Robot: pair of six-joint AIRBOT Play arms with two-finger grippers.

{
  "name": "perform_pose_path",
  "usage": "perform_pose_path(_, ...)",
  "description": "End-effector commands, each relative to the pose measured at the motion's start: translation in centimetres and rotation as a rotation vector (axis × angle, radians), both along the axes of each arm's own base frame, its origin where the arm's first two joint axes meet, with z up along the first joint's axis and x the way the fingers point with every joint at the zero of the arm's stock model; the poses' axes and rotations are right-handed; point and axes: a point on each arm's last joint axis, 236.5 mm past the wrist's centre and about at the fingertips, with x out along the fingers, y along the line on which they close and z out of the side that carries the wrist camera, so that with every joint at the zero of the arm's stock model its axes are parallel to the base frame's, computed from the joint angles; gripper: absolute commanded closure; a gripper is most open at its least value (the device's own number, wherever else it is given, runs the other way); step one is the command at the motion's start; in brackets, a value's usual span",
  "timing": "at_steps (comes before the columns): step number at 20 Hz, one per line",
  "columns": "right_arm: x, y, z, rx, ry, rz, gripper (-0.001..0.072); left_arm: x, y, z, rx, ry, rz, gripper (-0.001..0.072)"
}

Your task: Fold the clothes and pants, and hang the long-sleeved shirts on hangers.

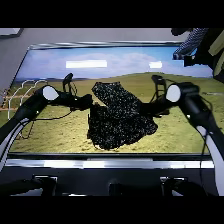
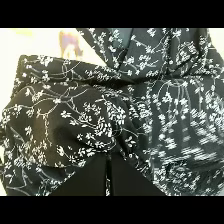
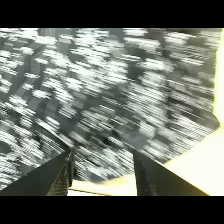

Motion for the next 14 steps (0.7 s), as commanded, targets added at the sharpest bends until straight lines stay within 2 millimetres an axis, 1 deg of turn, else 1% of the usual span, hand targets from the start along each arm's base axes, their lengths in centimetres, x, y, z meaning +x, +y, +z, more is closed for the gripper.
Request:
perform_pose_path(1, -3.4, -6.8, 4.2, -0.213, -0.056, -0.077, 0.0273, 0.7, -0.1, 0.3, -0.013, -0.023, 0.016, 0.0684)
perform_pose_path(2, -4.5, -7.1, 4.3, -0.202, -0.057, -0.117, 0.0272, 0.9, -0.1, 0.4, -0.014, -0.03, 0.019, 0.0684)
perform_pose_path(3, -5.7, -6.7, 3.7, -0.153, -0.043, -0.169, 0.0271, 1.0, -0.1, 0.4, -0.015, -0.034, 0.023, 0.0684)
perform_pose_path(4, -7.2, -5.3, 2.2, -0.069, -0.007, -0.217, 0.0255, 1.1, 0.0, 0.4, -0.015, -0.037, 0.025, 0.0684)
perform_pose_path(5, -8.3, -3.4, 0.6, 0.032, 0.039, -0.266, 0.0201, 1.1, 0.0, 0.4, -0.015, -0.038, 0.025, 0.0684)
perform_pose_path(6, -9.1, -0.9, -0.9, 0.159, 0.077, -0.312, 0.0206, 1.1, 0.0, 0.4, -0.015, -0.038, 0.025, 0.0684)
perform_pose_path(7, -8.9, 1.0, -1.9, 0.267, 0.09, -0.362, 0.0206, 1.1, 0.0, 0.4, -0.015, -0.038, 0.025, 0.0684)
perform_pose_path(8, -8.1, 2.4, -2.9, 0.359, 0.083, -0.417, 0.0207, 1.1, 0.0, 0.4, -0.015, -0.037, 0.025, 0.0684)
perform_pose_path(9, -7.0, 2.9, -3.8, 0.414, 0.068, -0.474, 0.0209, 1.1, 0.0, 0.4, -0.015, -0.038, 0.025, 0.0684)
perform_pose_path(11, -5.6, 2.9, -5.7, 0.433, 0.066, -0.553, 0.0221, 1.1, 0.0, 0.4, -0.015, -0.038, 0.025, 0.0684)
perform_pose_path(12, -5.0, 3.1, -6.4, 0.439, 0.071, -0.57, 0.0223, 1.1, 0.0, 0.4, -0.015, -0.038, 0.025, 0.0684)
perform_pose_path(14, -4.0, 4.1, -7.4, 0.486, 0.102, -0.607, 0.0224, 1.2, 0.0, 0.5, -0.016, -0.044, 0.029, 0.0684)
